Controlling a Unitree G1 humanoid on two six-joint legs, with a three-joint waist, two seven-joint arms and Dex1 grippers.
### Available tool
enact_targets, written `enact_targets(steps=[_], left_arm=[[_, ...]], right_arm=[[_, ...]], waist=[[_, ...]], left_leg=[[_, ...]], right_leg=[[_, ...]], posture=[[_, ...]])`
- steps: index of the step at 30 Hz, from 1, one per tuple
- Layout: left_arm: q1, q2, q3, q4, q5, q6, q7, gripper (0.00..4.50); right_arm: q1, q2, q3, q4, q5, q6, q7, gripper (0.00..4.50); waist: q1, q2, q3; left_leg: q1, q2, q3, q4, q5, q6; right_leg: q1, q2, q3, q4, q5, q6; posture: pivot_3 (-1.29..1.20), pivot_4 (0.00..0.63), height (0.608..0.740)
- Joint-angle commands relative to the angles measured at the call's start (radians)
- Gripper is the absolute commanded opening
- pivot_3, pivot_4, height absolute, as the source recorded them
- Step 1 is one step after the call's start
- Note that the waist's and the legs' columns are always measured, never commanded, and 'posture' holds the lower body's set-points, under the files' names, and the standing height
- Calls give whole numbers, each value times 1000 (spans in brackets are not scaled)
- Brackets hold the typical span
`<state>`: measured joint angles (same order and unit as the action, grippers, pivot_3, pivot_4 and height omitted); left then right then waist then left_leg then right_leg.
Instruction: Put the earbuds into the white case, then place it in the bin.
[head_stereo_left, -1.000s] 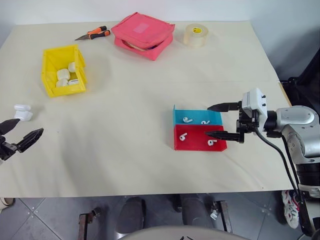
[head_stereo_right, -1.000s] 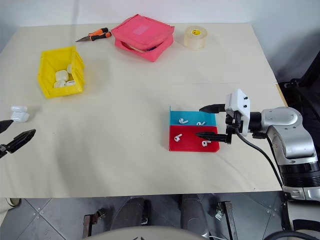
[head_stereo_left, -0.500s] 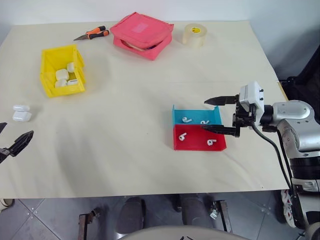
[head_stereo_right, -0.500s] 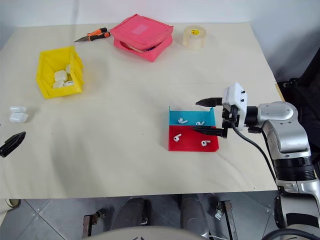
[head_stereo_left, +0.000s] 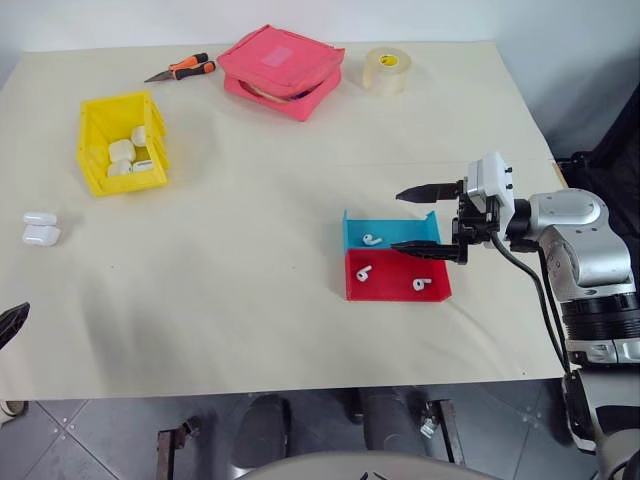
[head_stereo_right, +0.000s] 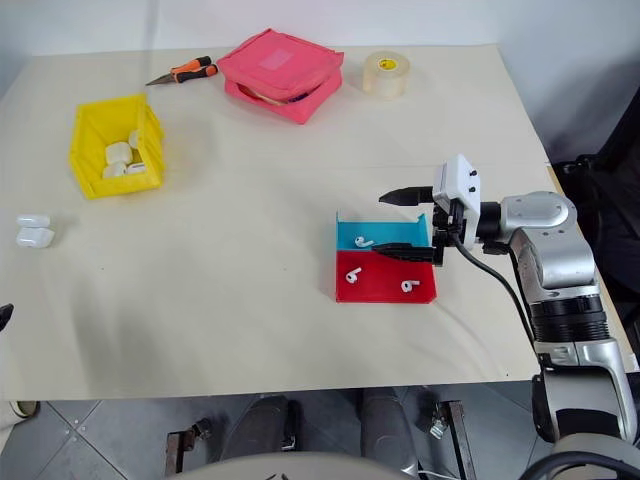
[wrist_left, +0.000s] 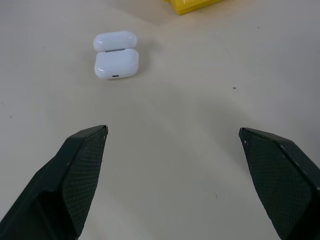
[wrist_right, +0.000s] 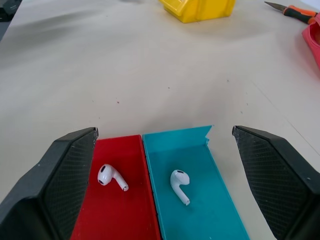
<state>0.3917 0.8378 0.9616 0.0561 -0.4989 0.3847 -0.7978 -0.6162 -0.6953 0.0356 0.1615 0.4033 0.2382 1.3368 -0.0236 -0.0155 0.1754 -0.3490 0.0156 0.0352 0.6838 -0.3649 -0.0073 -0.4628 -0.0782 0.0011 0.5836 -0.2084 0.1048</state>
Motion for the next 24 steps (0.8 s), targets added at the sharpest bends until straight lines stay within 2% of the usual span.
enact_targets(steps=[1, 7, 11, 15, 19, 24], left_arm=[[-57, 70, -25, 44, 35, 17, 32, 4466], [-278, 237, -214, 280, 143, 112, 109, 4466], [-517, 325, -396, 476, 218, 153, 132, 4466], [-755, 358, -562, 684, 310, 152, 142, 4466], [-996, 347, -696, 886, 400, 122, 152, 4466], [-1164, 321, -785, 1057, 470, 98, 168, 4466]], right_arm=[[-24, 8, -6, -10, 3, -18, 9, 4500], [-21, 12, -8, -24, 3, -7, 3, 4500], [0, 7, -19, -54, 9, 5, -4, 4500], [23, 0, -28, -80, 14, 19, -14, 4500], [45, -7, -38, -111, 21, 35, -29, 4500], [76, -29, -57, -147, 31, 53, -42, 4500]], waist=[[0, 0, 0], [-4, 0, 0], [-3, 0, 0], [-3, 0, 0], [-3, 0, 0], [-5, -1, 0]], left_leg=[[0, 0, 0, 0, 0, 0], [1, 0, 0, 0, 0, 0], [0, 0, 1, 0, 0, 0], [0, 0, 3, 0, 0, -2], [0, 0, 6, 0, 1, -4], [3, 0, 11, 0, 0, -4]], right_leg=[[0, 0, 0, 0, 0, 0], [0, 0, -2, 1, 0, 0], [-1, -1, -8, 1, 0, 0], [-1, -3, -15, 2, 0, 0], [-1, -4, -20, 2, 0, 0], [-1, -4, -22, 2, 0, -1]], posture=[[0, 150, 740], [0, 150, 740], [0, 150, 740], [0, 150, 740], [0, 150, 740], [0, 150, 740]])
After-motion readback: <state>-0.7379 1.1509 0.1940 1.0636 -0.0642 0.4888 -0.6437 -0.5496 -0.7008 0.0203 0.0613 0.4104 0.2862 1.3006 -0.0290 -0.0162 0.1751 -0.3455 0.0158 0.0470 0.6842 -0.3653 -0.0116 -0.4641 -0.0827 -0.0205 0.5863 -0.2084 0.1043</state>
